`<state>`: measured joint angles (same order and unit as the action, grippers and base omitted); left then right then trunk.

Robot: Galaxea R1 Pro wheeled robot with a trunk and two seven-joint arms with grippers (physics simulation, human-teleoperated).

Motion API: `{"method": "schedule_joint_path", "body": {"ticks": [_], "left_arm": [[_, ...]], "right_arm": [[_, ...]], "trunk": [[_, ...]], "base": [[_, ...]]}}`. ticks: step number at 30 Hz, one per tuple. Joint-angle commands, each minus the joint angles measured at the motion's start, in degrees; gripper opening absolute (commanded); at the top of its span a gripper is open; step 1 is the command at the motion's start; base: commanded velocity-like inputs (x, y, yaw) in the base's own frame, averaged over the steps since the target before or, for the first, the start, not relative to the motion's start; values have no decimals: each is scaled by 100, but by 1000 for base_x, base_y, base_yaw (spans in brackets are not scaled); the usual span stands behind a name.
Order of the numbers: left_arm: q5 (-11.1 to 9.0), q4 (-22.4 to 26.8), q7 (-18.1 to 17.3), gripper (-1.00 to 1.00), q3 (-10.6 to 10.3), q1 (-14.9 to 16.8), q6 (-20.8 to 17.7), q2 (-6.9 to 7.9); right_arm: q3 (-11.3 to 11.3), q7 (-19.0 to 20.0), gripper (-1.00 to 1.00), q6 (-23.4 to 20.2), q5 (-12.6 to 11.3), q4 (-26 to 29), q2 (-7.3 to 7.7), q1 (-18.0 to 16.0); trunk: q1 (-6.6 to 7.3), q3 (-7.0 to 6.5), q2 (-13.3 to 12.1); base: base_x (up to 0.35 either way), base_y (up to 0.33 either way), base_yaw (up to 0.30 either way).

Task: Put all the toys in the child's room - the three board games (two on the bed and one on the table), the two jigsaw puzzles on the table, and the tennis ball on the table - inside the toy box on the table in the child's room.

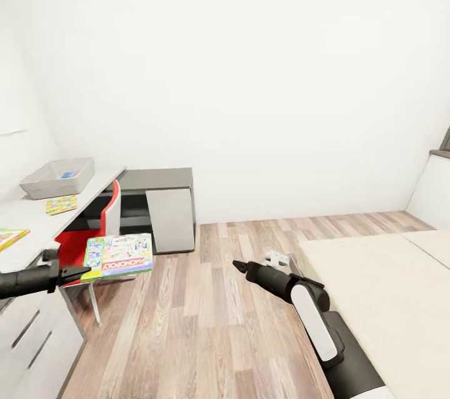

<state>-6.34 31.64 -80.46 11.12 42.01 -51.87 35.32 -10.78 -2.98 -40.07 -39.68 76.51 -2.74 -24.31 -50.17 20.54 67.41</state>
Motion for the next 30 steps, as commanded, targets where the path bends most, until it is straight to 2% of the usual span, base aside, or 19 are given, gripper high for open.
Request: {"method": "schedule_joint_path", "body": {"ticks": [1,4,7,10,12,13,14,15,16,19,22,27,30], "left_arm": [[-42,30,103,-100,10,9,-73,-46],[-46,153,674,-100,-1,9,-83,-318],[-59,185,810,-100,6,9,-75,-396],[-90,237,696,-100,38,9,-92,-385],[-102,423,325,-100,40,4,-118,-356],[-86,633,-204,-100,35,-11,-172,-322],[-69,763,-589,-100,31,-23,-207,-284],[-61,870,-845,-100,31,-34,-232,-238],[-66,939,-954,-100,34,-41,-251,-176],[-96,1031,-954,-100,44,-50,-271,74],[-112,1055,-954,-100,50,-51,-274,216],[-140,1062,-954,-100,57,-49,-279,336],[-146,1054,-954,-100,57,-52,-279,451]], "right_arm": [[30,-30,100,-1,-50,6,21,-3],[188,-25,100,62,-56,-1,117,2],[239,-20,100,75,-56,-3,144,3],[253,-19,100,78,-57,-4,149,6],[258,-17,100,78,-57,1,150,10],[259,8,100,79,-57,25,150,19],[268,47,100,79,-57,38,155,25],[298,97,100,79,-57,48,175,31],[345,159,100,79,-61,55,209,37],[493,439,100,74,-82,63,347,52],[624,818,100,76,-77,55,412,62],[694,1049,100,79,-64,52,430,66],[699,1073,100,85,-78,68,431,73]], "trunk": [[23,-12,-37],[89,-66,-157],[155,-119,-277],[221,-167,-398],[264,-199,-478],[286,-215,-518],[308,-231,-558],[330,-246,-598],[352,-262,-638],[418,-309,-759],[484,-356,-879],[594,-435,-1080],[594,-432,-1080]], "base": [[0,0,293],[0,0,292],[0,0,292],[0,0,292],[0,0,292],[0,0,292],[0,0,292],[0,0,292],[0,0,292],[0,0,292],[0,0,292],[0,0,261],[0,0,76]]}}
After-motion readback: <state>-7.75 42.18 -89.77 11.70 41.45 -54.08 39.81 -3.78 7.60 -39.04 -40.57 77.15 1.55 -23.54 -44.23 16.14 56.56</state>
